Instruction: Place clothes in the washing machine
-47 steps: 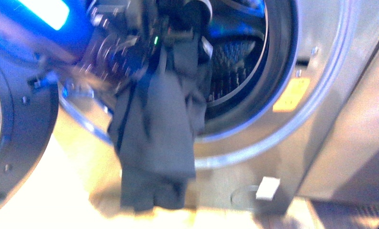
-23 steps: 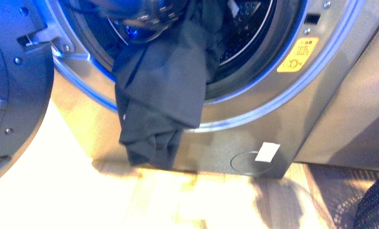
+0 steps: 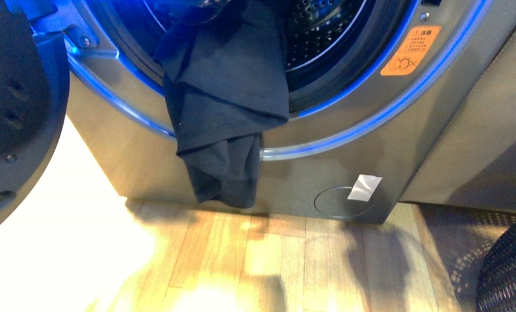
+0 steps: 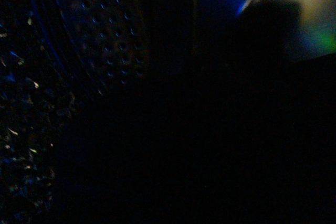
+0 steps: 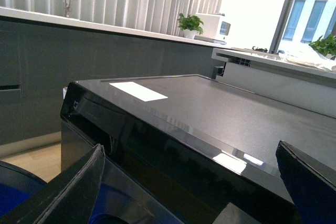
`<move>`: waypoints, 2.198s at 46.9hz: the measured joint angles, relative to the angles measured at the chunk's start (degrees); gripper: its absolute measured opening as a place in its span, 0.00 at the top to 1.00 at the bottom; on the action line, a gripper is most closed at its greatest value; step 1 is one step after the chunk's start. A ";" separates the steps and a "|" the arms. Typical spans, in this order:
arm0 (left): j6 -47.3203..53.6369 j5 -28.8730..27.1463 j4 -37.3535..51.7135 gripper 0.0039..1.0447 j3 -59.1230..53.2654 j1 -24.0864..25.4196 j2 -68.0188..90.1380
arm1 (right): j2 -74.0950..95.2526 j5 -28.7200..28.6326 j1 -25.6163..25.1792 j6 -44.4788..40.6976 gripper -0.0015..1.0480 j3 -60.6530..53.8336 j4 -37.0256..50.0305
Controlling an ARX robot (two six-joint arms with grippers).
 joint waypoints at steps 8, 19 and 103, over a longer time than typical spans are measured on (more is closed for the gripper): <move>0.07 0.13 -0.57 0.92 2.75 0.50 -0.02 | 0.00 0.00 0.00 0.00 0.07 0.00 0.00; 0.22 1.36 -5.18 0.92 3.52 0.92 0.46 | 0.00 0.00 0.00 0.00 0.07 0.00 0.00; -2.56 15.08 34.64 0.06 -103.01 -5.05 -57.16 | 0.00 0.00 0.00 0.00 0.07 0.00 0.00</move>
